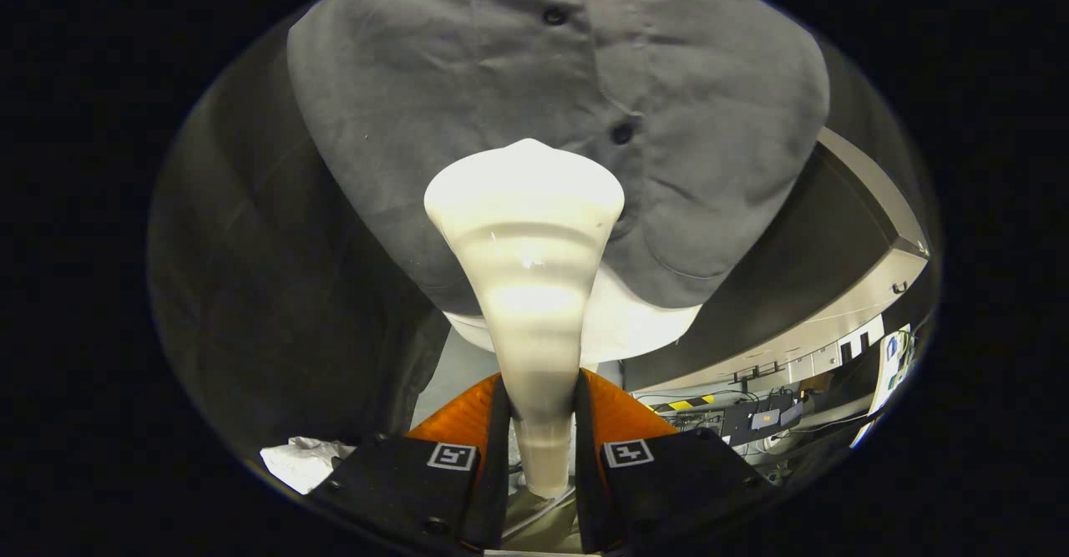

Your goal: Iron the clothes twice with a garment steamer, once on the left side and once on the right side.

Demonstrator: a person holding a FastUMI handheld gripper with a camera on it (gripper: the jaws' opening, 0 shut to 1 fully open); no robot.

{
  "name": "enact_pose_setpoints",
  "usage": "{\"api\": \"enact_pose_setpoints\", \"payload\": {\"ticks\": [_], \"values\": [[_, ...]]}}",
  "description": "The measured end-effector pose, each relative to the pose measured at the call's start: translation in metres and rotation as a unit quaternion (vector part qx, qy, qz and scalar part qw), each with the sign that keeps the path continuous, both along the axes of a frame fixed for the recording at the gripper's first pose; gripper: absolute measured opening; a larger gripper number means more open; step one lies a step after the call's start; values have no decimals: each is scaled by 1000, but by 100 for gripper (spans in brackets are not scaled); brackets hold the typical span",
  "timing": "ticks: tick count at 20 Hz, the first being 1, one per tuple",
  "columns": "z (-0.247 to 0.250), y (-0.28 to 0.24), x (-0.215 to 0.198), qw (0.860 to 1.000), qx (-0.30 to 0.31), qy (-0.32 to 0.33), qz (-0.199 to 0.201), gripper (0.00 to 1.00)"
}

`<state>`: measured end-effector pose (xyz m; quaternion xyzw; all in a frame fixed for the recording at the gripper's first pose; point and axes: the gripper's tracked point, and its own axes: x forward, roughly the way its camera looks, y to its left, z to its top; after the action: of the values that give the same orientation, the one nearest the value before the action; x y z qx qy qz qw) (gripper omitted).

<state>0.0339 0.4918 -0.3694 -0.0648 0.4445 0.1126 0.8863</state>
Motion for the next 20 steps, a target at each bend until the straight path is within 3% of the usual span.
{"api": "enact_pose_setpoints", "payload": {"ticks": [11,20], "values": [[149,-76,8,995,35,-88,-17,41],[305,-162,24,974,76,-210,-38,41]]}}
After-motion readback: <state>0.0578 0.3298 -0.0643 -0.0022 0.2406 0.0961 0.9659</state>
